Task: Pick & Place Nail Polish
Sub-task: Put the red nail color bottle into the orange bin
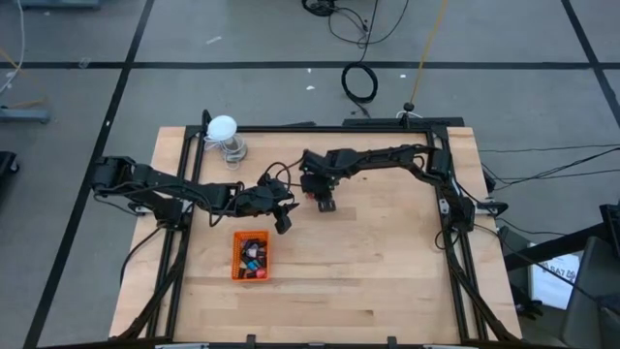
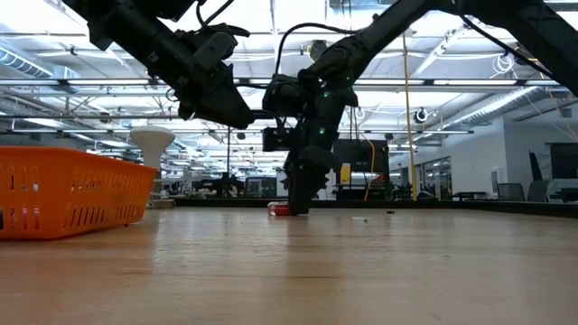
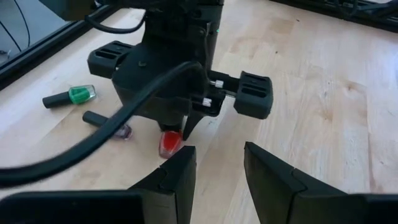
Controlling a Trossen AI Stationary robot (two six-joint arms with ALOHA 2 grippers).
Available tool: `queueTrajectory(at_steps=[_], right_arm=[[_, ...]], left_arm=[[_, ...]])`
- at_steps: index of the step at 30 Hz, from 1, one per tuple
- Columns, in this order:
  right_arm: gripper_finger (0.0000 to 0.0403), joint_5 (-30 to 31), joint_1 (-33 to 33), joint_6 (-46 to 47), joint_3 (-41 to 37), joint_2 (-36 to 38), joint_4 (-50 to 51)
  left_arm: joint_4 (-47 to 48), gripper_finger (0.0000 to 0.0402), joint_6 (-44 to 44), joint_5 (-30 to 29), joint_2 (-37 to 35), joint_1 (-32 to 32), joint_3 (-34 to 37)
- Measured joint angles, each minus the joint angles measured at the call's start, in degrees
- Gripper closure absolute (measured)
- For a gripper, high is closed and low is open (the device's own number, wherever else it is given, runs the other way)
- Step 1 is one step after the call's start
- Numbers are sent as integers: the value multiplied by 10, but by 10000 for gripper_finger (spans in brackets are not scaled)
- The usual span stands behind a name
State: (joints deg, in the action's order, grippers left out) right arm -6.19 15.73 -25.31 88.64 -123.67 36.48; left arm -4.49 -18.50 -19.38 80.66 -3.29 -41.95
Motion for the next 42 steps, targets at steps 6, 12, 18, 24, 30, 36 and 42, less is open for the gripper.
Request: queueTrajectory(at_steps=[6, 12, 18, 24, 30, 36, 42], right_arm=[[356, 1, -4, 3, 0, -1, 9], [356, 25, -25, 6, -4, 29, 21], [356, 132, -68, 8, -4, 102, 16], [356, 183, -125, 5, -59, 178, -99], [356, 238, -165, -12, -152, 239, -264], [356, 249, -175, -1, -184, 257, -320], [356, 237, -186, 32, -184, 258, -290]], left_arm=[[0, 268, -2, 0, 0, 0, 0], [0, 268, -35, 0, 0, 0, 0], [-23, 268, -158, 11, 0, 0, 0], [-54, 268, -200, 27, 0, -1, 0], [-104, 268, -208, 25, 0, 0, -1], [-137, 268, -209, 28, 3, 1, -1], [-137, 268, -170, 20, 3, 5, 0]])
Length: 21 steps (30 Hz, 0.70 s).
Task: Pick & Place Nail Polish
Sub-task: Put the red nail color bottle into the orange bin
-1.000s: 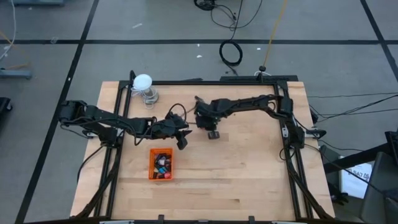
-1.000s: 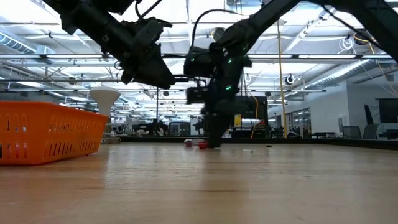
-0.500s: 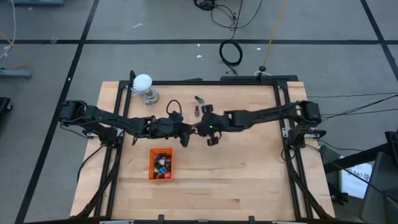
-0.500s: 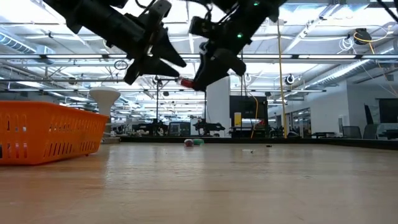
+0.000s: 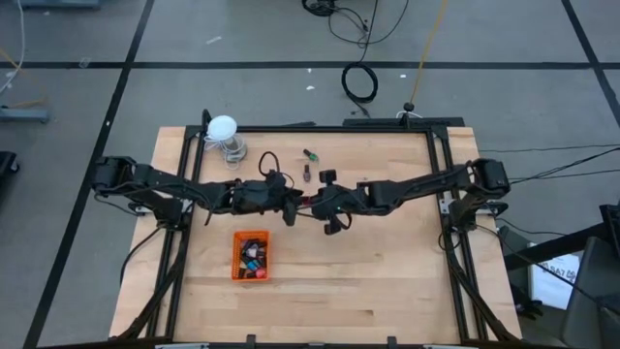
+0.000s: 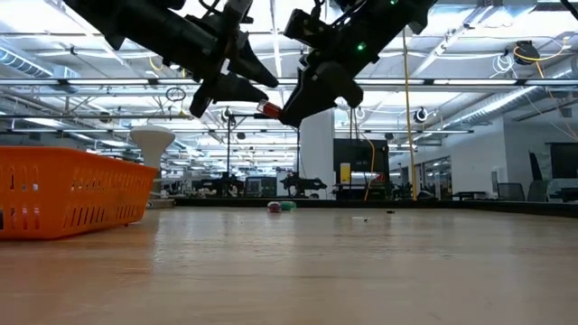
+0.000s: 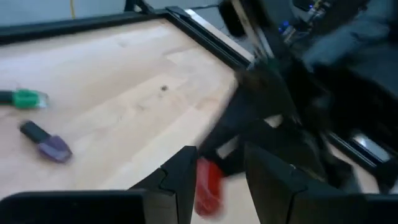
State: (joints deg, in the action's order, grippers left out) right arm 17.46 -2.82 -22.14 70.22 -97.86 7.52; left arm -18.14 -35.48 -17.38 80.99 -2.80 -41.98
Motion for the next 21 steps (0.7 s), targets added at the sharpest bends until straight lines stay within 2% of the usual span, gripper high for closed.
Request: queueTrajectory(at_steps=[5, 21], right_arm=[[356, 4, -14, 12, 0, 0, 7], [356, 59, -18, -45, 0, 0, -84]], left_arm=[[-4, 268, 2, 2, 0, 8, 0], [-6, 268, -37, 17, 0, -2, 0]])
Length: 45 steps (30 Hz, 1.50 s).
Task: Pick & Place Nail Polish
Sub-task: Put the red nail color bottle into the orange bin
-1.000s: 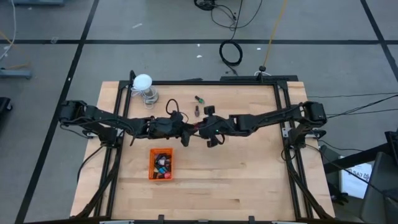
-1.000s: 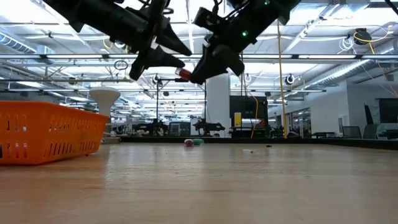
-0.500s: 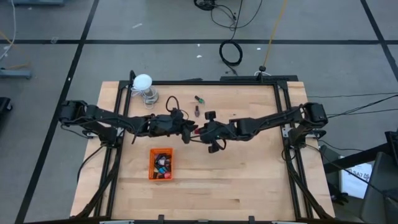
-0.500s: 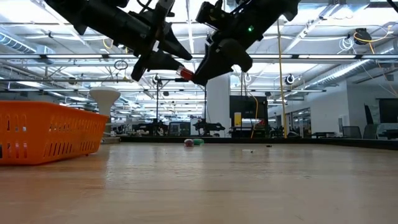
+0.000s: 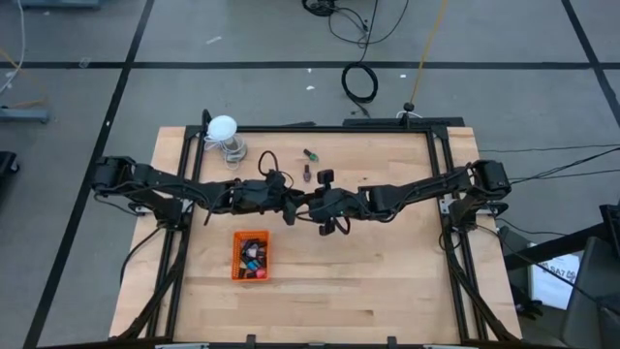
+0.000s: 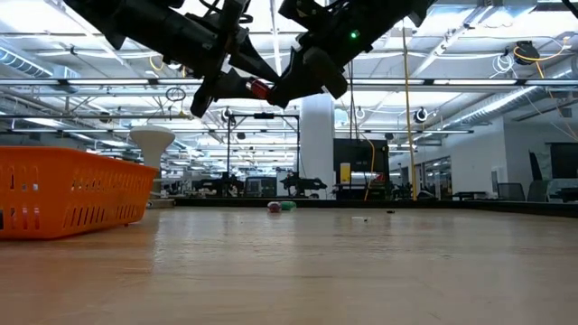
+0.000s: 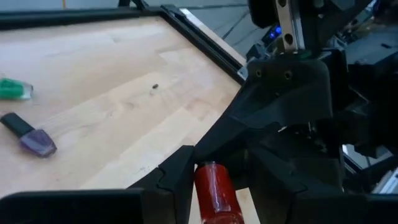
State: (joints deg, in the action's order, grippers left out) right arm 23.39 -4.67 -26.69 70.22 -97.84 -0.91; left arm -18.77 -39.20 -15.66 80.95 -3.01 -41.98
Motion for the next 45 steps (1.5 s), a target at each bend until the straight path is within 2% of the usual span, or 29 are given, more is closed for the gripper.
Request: queueTrajectory(at_steps=[5, 10, 15, 22, 24, 28, 31, 33, 36, 40, 43, 45], right_arm=[[356, 11, 0, -1, 0, 0, -3], [356, 66, -9, -11, 0, 0, -15], [356, 96, -23, -27, 0, 0, -24], [356, 97, -23, -27, 0, 0, -27], [356, 97, -23, -27, 0, 0, -28], [356, 100, -25, -25, 0, 0, -26], [356, 97, -27, 6, 0, 0, -19], [335, 94, -27, 52, 0, 0, -2], [271, 95, -32, 118, 2, 4, 54], [196, 96, -40, 188, -7, 31, 125], [165, 95, -46, 221, -48, 73, 133], [157, 96, -46, 234, -82, 106, 99]], left_arm=[[-1, 268, 4, -9, 0, -1, 0], [-2, 268, 3, -10, 0, 0, 0], [-3, 268, 2, -3, 0, -1, 0], [-5, 271, 18, -3, 0, -1, 0], [-4, 287, 20, 0, 0, -1, 0], [-1, 353, 41, 4, 0, 4, 0], [-1, 351, 63, 6, 0, 5, 0], [2, 351, 78, 16, 0, 9, 0], [43, 351, 100, 14, -15, 12, 2], [95, 351, 111, -34, -50, 14, 1], [148, 351, 118, -49, -83, 12, 1], [183, 351, 121, -49, -102, 1, 1]])
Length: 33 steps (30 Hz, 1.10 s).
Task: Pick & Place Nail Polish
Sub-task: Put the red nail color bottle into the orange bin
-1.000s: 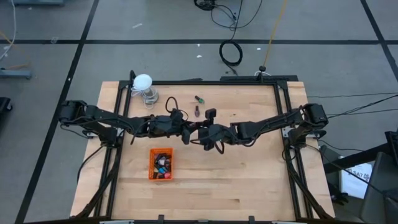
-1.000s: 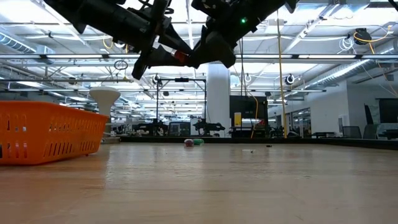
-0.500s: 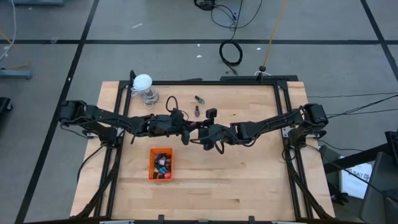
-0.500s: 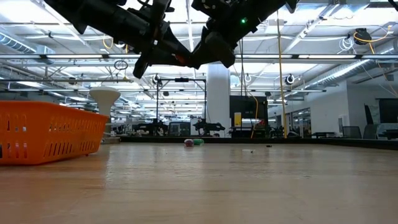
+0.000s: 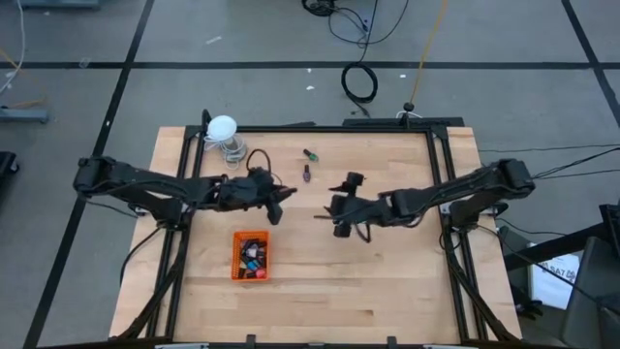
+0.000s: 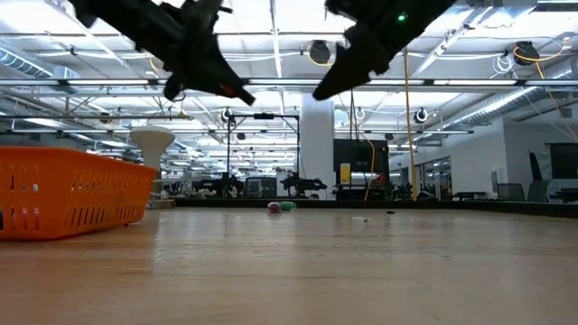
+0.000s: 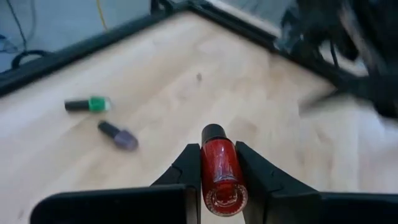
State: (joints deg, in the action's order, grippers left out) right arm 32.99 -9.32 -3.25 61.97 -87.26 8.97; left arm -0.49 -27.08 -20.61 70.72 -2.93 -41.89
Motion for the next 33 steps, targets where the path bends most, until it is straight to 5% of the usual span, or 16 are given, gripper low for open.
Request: queueTrajectory(at_steps=[6, 13, 22, 33], right_arm=[[162, 0, 7, 31, -143, 117, -124], [175, -1, 7, 23, -290, 198, -363], [187, -2, 7, 11, -329, 210, -422], [191, -2, 7, 11, -329, 210, -427]], left_arm=[[140, 351, -41, 19, -57, -80, 1], [199, 351, -159, 57, -70, -242, 46], [-1, 351, -293, 55, -70, -356, 157], [-41, 335, -332, 45, -70, -340, 204]])
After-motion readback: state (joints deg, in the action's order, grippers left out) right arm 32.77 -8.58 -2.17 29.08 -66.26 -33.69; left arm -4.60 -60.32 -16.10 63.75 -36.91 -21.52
